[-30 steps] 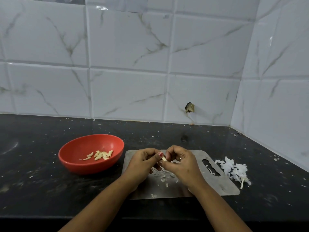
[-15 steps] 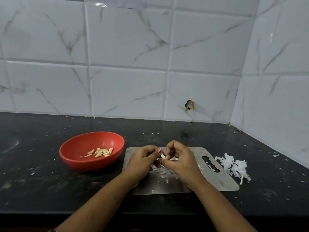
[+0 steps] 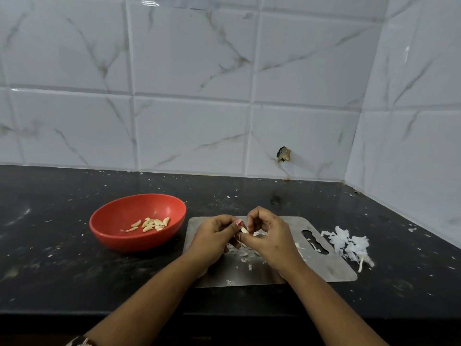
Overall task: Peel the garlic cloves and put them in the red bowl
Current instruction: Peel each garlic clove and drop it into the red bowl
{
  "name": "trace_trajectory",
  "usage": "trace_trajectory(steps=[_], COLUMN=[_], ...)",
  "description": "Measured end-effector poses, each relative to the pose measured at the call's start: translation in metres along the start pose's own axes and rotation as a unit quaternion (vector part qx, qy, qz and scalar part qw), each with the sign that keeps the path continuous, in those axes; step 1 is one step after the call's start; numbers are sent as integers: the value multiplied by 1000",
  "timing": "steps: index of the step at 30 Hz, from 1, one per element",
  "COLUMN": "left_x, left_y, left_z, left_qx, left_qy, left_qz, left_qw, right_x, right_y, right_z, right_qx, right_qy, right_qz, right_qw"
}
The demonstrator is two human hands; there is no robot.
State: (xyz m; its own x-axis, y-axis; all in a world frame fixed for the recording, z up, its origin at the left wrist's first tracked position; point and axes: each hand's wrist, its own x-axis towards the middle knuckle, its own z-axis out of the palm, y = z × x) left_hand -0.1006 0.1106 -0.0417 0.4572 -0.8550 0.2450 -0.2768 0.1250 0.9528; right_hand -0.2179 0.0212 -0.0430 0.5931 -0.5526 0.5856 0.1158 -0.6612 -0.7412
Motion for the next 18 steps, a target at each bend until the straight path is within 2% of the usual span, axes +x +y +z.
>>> trace_trajectory(steps=[18], left_x=[0], left_y=[0], left_z=[1], left_qx=[-5], left_qy=[25], left_qz=[15], left_qw=[1000], right_x=[1], right_y=[2], right_z=[0], right_qx=[21], right_qy=[-16], right_qz=[24], right_qw=[999])
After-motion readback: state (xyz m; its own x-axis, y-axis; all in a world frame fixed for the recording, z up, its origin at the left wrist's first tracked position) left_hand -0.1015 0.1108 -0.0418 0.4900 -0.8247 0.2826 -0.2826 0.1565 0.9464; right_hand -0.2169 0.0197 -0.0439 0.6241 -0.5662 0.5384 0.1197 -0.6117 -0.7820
